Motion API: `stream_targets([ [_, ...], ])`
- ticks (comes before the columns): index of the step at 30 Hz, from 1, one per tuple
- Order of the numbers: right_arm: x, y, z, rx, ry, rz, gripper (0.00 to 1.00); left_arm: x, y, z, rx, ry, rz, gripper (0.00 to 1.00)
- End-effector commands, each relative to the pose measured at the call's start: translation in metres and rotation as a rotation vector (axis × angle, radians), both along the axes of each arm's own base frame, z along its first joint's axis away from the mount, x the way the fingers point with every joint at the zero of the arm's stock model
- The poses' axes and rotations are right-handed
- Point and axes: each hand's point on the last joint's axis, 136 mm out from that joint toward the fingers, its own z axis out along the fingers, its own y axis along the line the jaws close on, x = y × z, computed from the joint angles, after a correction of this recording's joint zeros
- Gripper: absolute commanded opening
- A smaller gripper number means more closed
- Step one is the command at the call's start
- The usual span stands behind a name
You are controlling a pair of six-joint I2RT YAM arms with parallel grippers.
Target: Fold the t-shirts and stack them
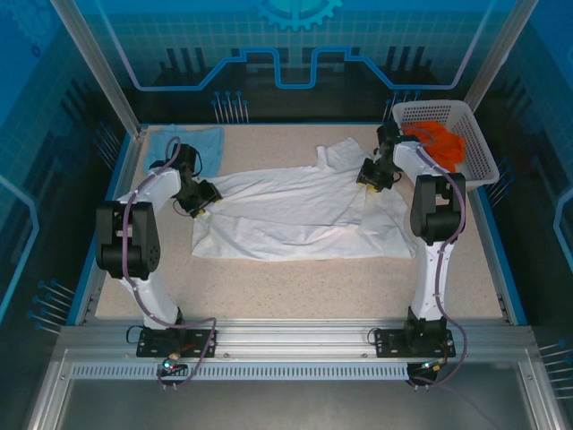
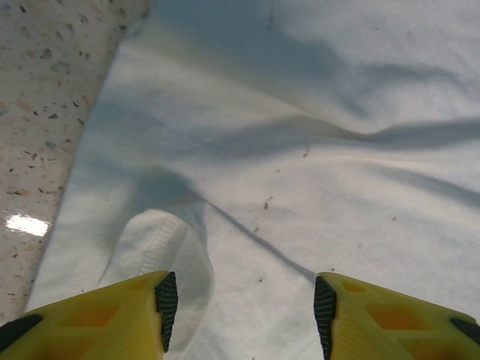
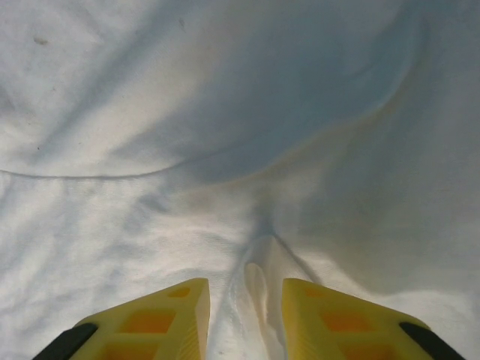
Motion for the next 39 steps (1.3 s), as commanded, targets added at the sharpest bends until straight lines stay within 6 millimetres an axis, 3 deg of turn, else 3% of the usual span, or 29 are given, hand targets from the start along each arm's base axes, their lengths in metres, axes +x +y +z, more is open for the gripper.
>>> stream_targets([
  [1,0.001,0.002,-0.006,-0.005,0.016,0.012,0.3,-0.007,0.003,-0.01,0.043,0.055,-0.035,0.51],
  [7,0.002,0.004,-0.006,0.004,0.015,0.012,0.3,-0.008,0.003,-0.02,0.049,0.075,-0.042,0.45],
  [13,0.002,0.004,-0.005,0.006,0.011,0.012,0.26,-0.006,0.001,-0.024,0.04,0.075,-0.046,0.33],
  [19,0.002,0.001,-0.005,0.005,0.014,0.003,0.24,-0.006,0.002,-0.022,0.046,0.068,-0.047,0.11],
  [24,0.004,0.0,-0.001,0.013,0.006,0.0,0.13,-0.006,0.002,-0.012,0.053,0.037,-0.048,0.0],
  [29,0.001,0.003,0.01,0.03,-0.013,-0.003,0.0,-0.006,-0.001,0.009,0.055,-0.035,-0.053,0.0],
  [32,-0.005,0.008,0.031,0.071,-0.055,-0.009,0.0,-0.007,-0.008,0.034,0.057,-0.117,-0.068,0.0],
  [35,-0.02,0.014,0.056,0.12,-0.1,-0.019,0.0,-0.017,-0.018,0.061,0.056,-0.202,-0.094,0.0],
  [39,-0.055,0.02,0.086,0.195,-0.152,-0.047,0.0,-0.046,-0.027,0.086,0.033,-0.287,-0.103,0.0],
])
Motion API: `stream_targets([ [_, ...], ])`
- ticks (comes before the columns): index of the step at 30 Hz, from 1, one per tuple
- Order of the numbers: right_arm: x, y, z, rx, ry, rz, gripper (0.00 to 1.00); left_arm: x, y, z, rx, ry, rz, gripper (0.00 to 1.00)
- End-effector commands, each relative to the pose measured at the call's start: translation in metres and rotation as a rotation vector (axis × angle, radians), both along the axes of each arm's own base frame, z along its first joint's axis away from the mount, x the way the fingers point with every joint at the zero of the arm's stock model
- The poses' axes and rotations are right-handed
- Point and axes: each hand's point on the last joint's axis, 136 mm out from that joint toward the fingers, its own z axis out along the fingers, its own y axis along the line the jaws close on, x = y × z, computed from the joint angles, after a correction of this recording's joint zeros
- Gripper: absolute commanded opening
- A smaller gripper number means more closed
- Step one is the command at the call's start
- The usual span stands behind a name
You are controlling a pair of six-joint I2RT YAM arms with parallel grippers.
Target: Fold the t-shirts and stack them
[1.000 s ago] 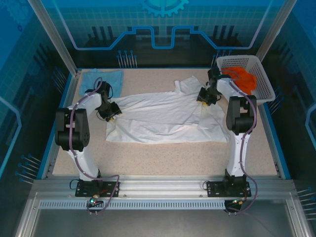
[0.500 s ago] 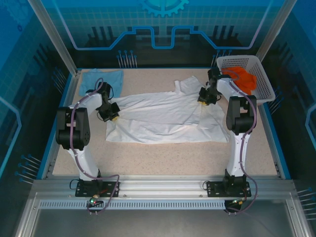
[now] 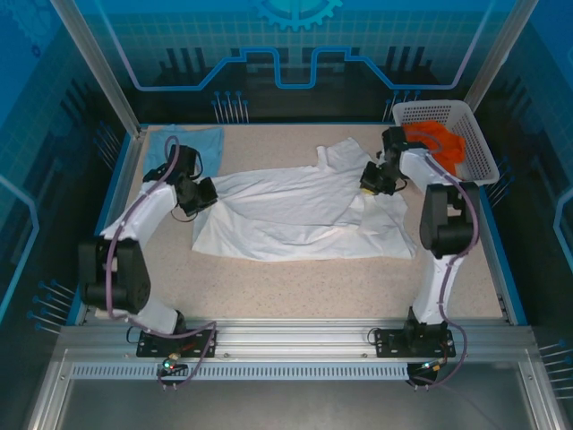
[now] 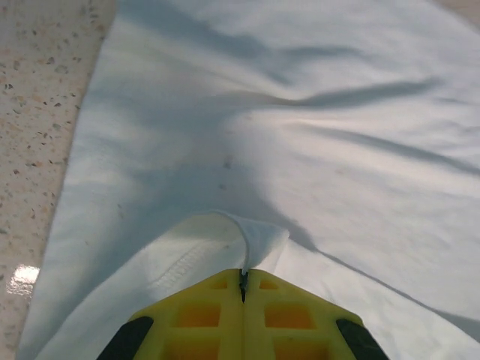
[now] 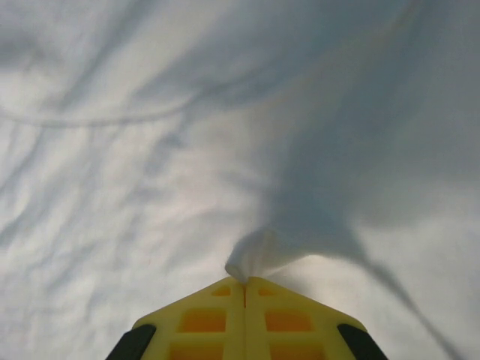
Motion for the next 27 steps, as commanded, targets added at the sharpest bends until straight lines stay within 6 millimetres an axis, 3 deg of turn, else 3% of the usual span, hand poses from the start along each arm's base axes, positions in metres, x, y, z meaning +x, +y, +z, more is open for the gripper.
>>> stream_targets([
  [1,-0.022,0.009,0.051,0.102,-0.112,-0.031,0.0,-0.028,-0.005,0.017,-0.018,-0.064,-0.011,0.0],
  [5,-0.074,0.011,0.066,0.14,-0.147,-0.049,0.0,-0.075,-0.004,0.02,-0.042,-0.115,0.016,0.0],
  [11,-0.163,0.001,0.077,0.117,-0.205,-0.074,0.0,-0.144,-0.002,0.0,-0.137,-0.158,0.125,0.0],
  [15,-0.216,-0.004,0.074,0.115,-0.22,-0.086,0.0,-0.165,-0.012,-0.012,-0.223,-0.156,0.175,0.0],
  [21,-0.259,-0.002,0.073,0.147,-0.212,-0.096,0.0,-0.187,0.001,-0.024,-0.236,-0.082,0.338,0.0],
  [27,-0.287,-0.009,0.083,0.104,-0.171,-0.086,0.0,-0.208,0.023,-0.016,-0.181,-0.04,0.493,0.0],
])
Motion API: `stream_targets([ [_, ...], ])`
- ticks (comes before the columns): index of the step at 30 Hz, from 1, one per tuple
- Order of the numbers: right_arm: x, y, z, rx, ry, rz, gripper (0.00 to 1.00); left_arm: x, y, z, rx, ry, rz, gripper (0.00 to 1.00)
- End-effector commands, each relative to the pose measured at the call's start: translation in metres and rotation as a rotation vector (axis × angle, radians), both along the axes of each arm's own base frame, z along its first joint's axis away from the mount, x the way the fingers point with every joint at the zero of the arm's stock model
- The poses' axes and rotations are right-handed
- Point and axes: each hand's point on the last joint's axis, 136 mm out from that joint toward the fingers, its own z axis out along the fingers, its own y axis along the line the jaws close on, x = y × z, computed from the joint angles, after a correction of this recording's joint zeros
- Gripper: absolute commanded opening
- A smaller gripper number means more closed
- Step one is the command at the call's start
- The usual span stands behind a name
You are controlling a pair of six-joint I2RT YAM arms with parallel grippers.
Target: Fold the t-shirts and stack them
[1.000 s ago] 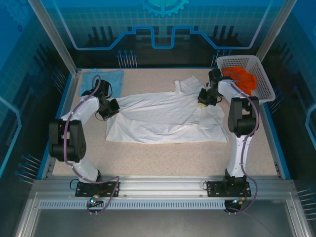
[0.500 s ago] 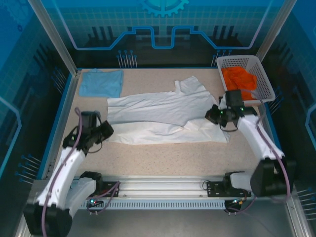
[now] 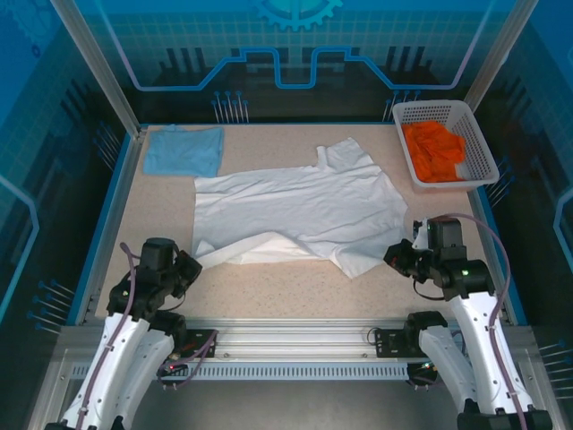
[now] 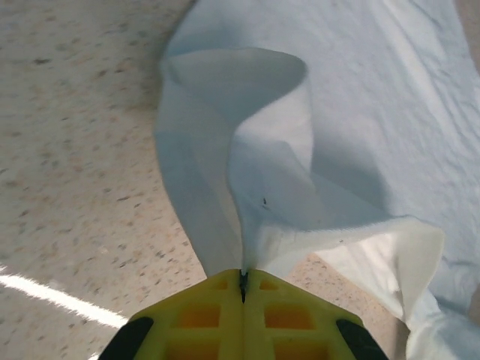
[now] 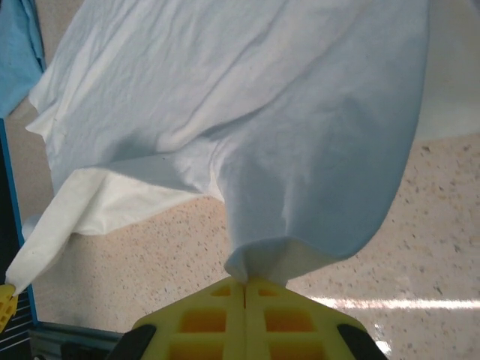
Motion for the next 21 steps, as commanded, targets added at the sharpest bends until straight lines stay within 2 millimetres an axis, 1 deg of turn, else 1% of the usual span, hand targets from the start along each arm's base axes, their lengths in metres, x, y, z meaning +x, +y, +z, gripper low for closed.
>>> stream_targets([
  [1,-0.024,-0.007,0.01,-0.033,0.044,-0.009,0.0,-0.018,0.019,0.01,0.028,0.044,0.135,0.0],
  [3,-0.03,-0.013,0.018,-0.056,0.028,-0.038,0.0,-0.023,0.025,0.013,0.052,0.051,0.165,0.0],
  [5,-0.036,-0.019,0.019,-0.069,0.024,-0.079,0.0,-0.028,0.029,0.012,0.065,0.069,0.183,0.0],
  [7,-0.043,-0.022,0.015,-0.072,0.032,-0.108,0.0,-0.03,0.027,0.009,0.049,0.084,0.187,0.0],
  [9,-0.049,-0.025,0.009,-0.076,0.048,-0.13,0.0,-0.036,0.03,0.004,0.047,0.114,0.216,0.0],
  [11,-0.051,-0.023,0.003,-0.06,0.052,-0.136,0.0,-0.038,0.029,0.0,0.041,0.122,0.221,0.0],
  [14,-0.048,-0.016,0.0,-0.022,0.056,-0.115,0.0,-0.038,0.031,0.001,0.047,0.117,0.234,0.0],
  [16,-0.043,-0.014,0.003,-0.012,0.045,-0.11,0.0,-0.036,0.033,0.003,0.054,0.106,0.237,0.0],
  [18,-0.036,-0.017,0.009,-0.031,0.027,-0.114,0.0,-0.034,0.035,0.005,0.062,0.095,0.244,0.02],
  [21,-0.019,-0.02,0.016,-0.067,0.013,-0.108,0.0,-0.029,0.037,0.01,0.072,0.071,0.251,0.07],
])
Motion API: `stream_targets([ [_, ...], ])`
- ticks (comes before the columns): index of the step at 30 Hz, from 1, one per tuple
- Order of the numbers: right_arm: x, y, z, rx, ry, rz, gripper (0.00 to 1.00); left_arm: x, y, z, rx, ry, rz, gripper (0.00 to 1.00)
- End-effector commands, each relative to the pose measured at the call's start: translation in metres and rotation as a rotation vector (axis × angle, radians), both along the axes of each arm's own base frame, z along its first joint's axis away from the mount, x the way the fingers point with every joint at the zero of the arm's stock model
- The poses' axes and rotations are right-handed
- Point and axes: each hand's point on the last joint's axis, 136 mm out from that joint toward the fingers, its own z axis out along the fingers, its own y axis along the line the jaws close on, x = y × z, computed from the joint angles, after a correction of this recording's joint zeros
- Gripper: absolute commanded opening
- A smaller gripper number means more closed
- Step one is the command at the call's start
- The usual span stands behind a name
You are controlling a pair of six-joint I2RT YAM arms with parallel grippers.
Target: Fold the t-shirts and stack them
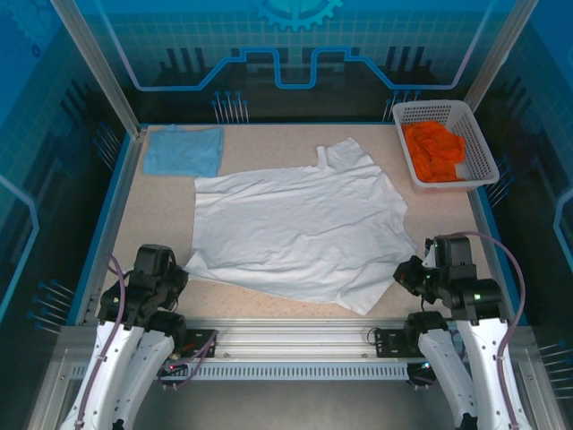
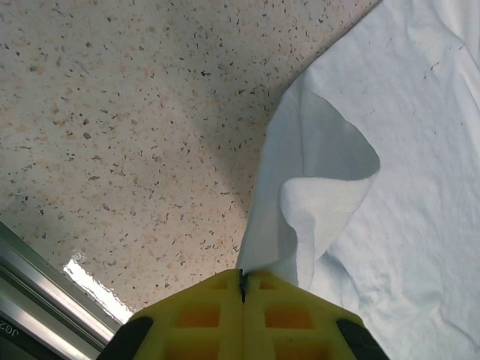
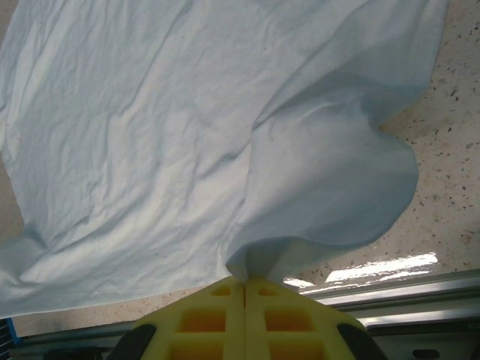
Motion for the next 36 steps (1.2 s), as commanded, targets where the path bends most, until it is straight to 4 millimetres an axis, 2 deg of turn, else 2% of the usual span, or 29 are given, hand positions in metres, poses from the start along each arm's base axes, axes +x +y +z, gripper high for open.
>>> stream_targets([
  [1,0.024,-0.001,0.015,-0.015,-0.044,0.009,0.0,0.004,0.008,0.008,0.036,-0.026,0.029,0.08],
  [6,0.063,0.001,0.011,-0.045,-0.014,0.04,0.0,0.025,0.001,0.008,0.019,-0.063,0.001,0.11],
  [8,0.076,-0.001,0.002,-0.074,0.016,0.046,0.0,0.032,-0.003,0.006,0.012,-0.049,-0.014,0.12],
  [9,0.087,-0.001,0.009,-0.083,0.001,0.051,0.0,0.035,-0.004,0.004,0.01,-0.035,-0.02,0.12],
  [13,0.117,-0.003,0.005,-0.153,0.028,0.073,0.0,0.047,-0.005,-0.003,0.03,0.017,-0.043,0.13],
  [19,0.16,-0.007,-0.018,-0.232,0.108,0.095,0.0,0.075,-0.004,-0.008,0.025,0.056,-0.064,0.14],
  [23,0.187,-0.011,-0.035,-0.274,0.162,0.098,0.0,0.097,0.001,-0.009,0.037,0.082,-0.087,0.05],
  [24,0.192,-0.01,-0.038,-0.272,0.174,0.101,0.0,0.103,-0.002,-0.007,0.024,0.082,-0.114,0.06],
  [25,0.196,-0.009,-0.041,-0.266,0.187,0.106,0.0,0.107,-0.007,-0.004,0.011,0.085,-0.152,0.13],
  [27,0.2,-0.006,-0.044,-0.255,0.195,0.113,0.0,0.104,-0.013,-0.004,-0.007,0.116,-0.192,0.27],
  [31,0.199,-0.005,-0.043,-0.25,0.172,0.115,0.0,0.074,-0.014,-0.01,-0.043,0.16,-0.151,0.47],
  [36,0.199,0.0,-0.048,-0.223,0.16,0.127,0.0,0.042,-0.021,-0.014,-0.065,0.244,-0.15,0.49],
])
